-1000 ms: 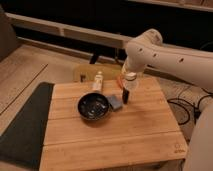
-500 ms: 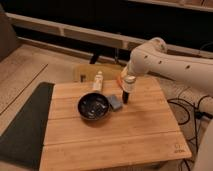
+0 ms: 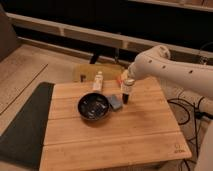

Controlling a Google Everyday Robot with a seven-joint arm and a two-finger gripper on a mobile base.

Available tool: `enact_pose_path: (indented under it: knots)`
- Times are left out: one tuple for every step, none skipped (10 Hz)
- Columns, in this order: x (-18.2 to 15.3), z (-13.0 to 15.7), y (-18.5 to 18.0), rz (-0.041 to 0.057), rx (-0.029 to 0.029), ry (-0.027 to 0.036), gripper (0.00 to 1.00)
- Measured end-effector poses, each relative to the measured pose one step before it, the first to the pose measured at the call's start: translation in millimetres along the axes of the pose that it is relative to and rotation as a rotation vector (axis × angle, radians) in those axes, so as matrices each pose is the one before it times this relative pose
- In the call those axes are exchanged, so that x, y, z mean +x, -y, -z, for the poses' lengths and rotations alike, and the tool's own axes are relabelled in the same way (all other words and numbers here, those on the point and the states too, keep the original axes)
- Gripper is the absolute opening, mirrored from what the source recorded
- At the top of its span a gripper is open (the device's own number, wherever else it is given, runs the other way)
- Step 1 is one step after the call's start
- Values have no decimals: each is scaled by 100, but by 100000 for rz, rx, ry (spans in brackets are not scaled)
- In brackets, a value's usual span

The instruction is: Place the ceramic cup over the eraser

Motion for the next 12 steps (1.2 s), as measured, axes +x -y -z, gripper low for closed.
enact_pose_path:
  knots:
    - [-78, -395, 134, 121, -1774, 428, 0]
    - [-10, -332, 146, 144, -1147, 39, 0]
    - [35, -369, 293, 141, -1041, -164, 0]
    - [272, -505, 361, -78, -1003, -676, 0]
    - [223, -336, 262, -276, -592, -546, 0]
    - [361, -465, 437, -696, -574, -917, 0]
    - [566, -646, 624, -1236, -928, -1505, 0]
    - [290, -322, 339, -618, -561, -815, 0]
    - [424, -453, 398, -928, -1181, -1148, 0]
    - [385, -668, 578, -1340, -1485, -1265, 0]
    - [69, -402, 296, -845, -997, -538, 0]
    - [83, -490, 306, -603, -883, -899, 0]
